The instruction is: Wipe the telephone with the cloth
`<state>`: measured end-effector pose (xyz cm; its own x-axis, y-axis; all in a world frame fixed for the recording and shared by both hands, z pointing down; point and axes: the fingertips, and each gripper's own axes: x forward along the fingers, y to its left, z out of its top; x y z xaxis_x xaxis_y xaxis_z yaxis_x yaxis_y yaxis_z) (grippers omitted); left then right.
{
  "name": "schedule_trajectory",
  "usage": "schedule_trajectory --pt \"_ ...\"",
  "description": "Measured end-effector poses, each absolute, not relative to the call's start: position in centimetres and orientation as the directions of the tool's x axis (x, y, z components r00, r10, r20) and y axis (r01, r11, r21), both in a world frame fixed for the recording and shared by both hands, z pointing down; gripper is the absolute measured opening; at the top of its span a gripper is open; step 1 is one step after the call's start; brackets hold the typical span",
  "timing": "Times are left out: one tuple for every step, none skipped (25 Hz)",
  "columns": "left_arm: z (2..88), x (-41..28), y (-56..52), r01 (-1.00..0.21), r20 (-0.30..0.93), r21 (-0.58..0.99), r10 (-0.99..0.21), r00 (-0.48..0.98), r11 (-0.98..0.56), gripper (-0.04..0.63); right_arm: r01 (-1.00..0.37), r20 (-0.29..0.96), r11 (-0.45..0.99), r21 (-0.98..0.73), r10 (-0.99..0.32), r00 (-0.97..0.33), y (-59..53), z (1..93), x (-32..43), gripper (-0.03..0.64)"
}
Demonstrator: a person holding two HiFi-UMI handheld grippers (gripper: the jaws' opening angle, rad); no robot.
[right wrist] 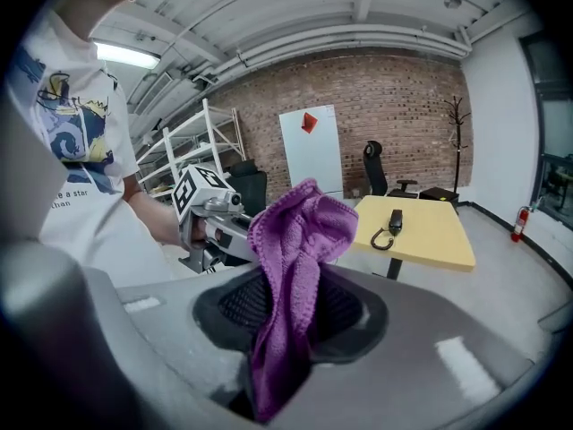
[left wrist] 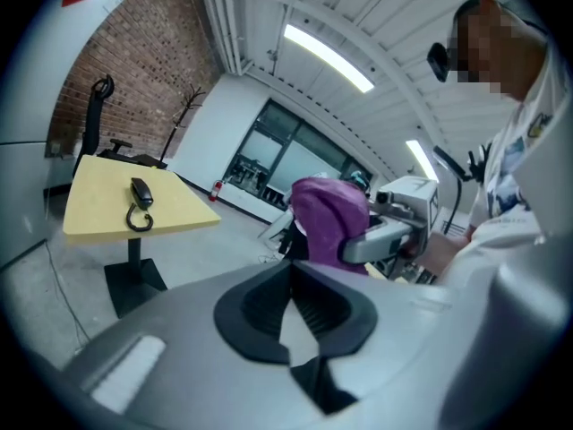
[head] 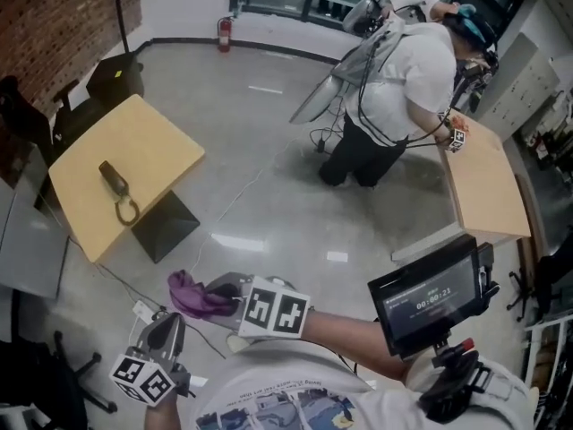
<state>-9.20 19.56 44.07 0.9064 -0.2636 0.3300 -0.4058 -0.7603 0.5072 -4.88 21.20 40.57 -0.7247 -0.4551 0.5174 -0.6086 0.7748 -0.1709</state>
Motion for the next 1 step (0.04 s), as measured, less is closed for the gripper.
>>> schedule_trajectory --pt "43.77 -9.19 19.63 -0.399 0.33 0.513 -0.254 0.909 -0.76 0.005 -0.613 0.522 0.771 -0.174 -0.456 -0.721 21.28 40.14 -4.91 0.11"
